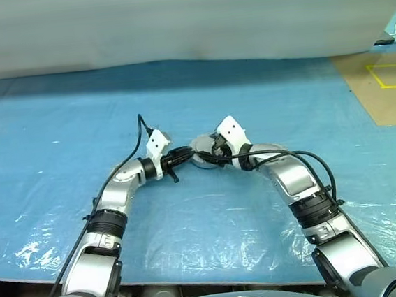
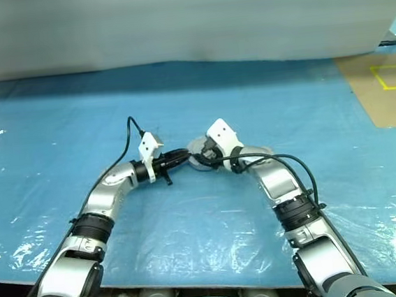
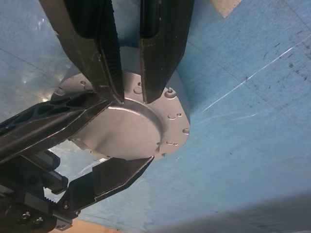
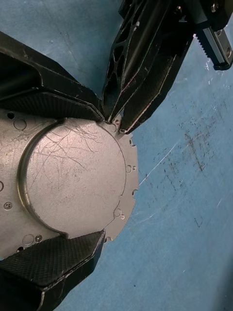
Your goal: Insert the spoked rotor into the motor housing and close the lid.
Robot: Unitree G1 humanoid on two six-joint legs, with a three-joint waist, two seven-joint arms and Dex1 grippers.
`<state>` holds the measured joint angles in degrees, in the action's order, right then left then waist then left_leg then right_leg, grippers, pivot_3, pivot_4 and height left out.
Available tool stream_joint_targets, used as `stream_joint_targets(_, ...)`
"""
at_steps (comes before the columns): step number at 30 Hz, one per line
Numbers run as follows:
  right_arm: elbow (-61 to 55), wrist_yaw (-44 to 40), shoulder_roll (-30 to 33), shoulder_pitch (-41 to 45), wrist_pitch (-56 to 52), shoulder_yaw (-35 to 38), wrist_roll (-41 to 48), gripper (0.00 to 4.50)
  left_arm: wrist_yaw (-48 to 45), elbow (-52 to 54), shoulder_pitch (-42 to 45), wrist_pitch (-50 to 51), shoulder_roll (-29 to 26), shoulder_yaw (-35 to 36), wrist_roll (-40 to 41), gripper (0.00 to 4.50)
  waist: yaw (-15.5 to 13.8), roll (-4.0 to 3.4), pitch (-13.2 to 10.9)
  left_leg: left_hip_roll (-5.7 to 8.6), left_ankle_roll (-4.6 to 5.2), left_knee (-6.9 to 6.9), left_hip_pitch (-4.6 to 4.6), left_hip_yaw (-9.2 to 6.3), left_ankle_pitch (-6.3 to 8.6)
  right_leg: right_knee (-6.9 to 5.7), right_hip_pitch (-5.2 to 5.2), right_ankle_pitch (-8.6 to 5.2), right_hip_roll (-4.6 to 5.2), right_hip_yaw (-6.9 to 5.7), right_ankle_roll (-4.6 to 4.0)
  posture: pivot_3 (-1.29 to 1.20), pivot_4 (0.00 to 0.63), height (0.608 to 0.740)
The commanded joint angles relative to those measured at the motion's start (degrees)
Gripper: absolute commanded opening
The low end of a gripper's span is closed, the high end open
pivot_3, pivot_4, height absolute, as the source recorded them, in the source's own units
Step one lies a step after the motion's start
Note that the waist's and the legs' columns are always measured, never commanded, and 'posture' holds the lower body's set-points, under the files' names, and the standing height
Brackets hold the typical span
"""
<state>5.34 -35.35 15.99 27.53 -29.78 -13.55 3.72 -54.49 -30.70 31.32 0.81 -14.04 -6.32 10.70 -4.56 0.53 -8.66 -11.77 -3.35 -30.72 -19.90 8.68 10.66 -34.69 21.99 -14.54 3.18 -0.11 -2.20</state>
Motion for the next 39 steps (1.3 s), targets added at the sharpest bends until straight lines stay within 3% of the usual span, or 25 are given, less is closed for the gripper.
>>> stream_joint_targets(1, 1.37, -1.21, 0.89, -4.25, -2.00, -0.67, 0.52, 4.13, -0.31, -0.26, 0.23, -0.44, 0.77, -1.24, -0.90, 0.62, -0.10, 0.01, 0.00, 0.00, 0.00, 0.00, -0.02, -0.01, 0.00, 0.00, 0.00, 0.00, 0.00, 0.00, 0.02, 0.00, 0.150, 0.740)
stream_joint_targets(2, 0.28, -1.88, 0.88, -4.58, -2.27, -0.36, 1.34, 4.47, -0.31, -0.33, 0.24, -0.48, 0.86, -1.28, -1.02, 0.62, -0.12, 0.00, 0.00, 0.00, 0.00, 0.00, -0.04, -0.02, 0.00, 0.00, 0.00, 0.02, 0.00, -0.01, 0.05, 0.00, 0.150, 0.740)
stream_joint_targets(9, -5.87, -2.98, 0.34, -6.21, 0.97, 1.39, 3.43, 4.47, -0.44, -0.84, 0.76, -0.29, 1.29, -1.09, -0.99, 0.62, -0.13, 0.01, -0.01, 0.00, 0.00, 0.03, -0.14, -0.09, 0.00, 0.01, 0.11, 0.13, -0.02, -0.09, 0.24, 0.00, 0.150, 0.740)
stream_joint_targets(18, -5.46, 2.58, -0.28, -4.73, 10.60, 4.59, 1.22, 4.47, -0.69, -2.71, 2.36, -0.38, 1.85, -0.91, -1.08, 0.62, -0.18, -0.04, -0.19, 0.06, -0.01, 0.02, -0.49, -0.08, -0.01, -0.01, 0.39, 0.16, -0.02, -0.11, 0.29, 0.00, 0.150, 0.740)
stream_joint_targets(24, -3.99, 5.76, -1.81, -4.85, 10.70, 7.37, 2.94, 4.47, -0.74, -3.48, 2.97, -0.38, 1.83, -0.58, -1.18, 0.62, -0.07, -0.05, -0.19, 0.13, -0.01, 0.02, -0.61, -0.17, -0.01, -0.03, 0.43, 0.18, -0.06, -0.30, 0.30, 0.00, 0.150, 0.740)
stream_joint_targets(29, -2.10, 8.28, -3.43, -3.13, -1.53, 17.90, 12.87, 4.47, -0.81, -2.89, 2.57, -0.33, 1.61, -0.68, -1.34, 0.62, -0.08, -0.05, -0.20, 0.15, -0.01, 0.00, -0.65, -0.19, -0.01, -0.03, 0.41, 0.18, -0.03, -0.33, 0.31, 0.00, 0.150, 0.740)
stream_joint_targets(33, -4.26, 4.68, -1.52, -3.77, -20.93, 27.13, 28.23, 4.47, -0.80, -2.19, 1.99, -0.18, 1.33, -0.65, -1.31, 0.62, -0.13, -0.07, -0.21, 0.16, -0.01, -0.01, -0.66, -0.20, -0.01, -0.02, 0.39, 0.18, -0.04, -0.34, 0.30, 0.00, 0.150, 0.740)
stream_joint_targets(39, -2.71, 3.80, 0.75, -7.08, -36.17, 32.84, 38.04, 4.47, -0.54, -1.06, 0.83, 0.01, 1.23, -0.70, -1.24, 0.62, -0.24, -0.10, -0.22, 0.12, -0.01, 0.00, -0.65, -0.23, -0.01, -0.03, 0.38, 0.17, -0.08, -0.39, 0.28, 0.00, 0.150, 0.740)
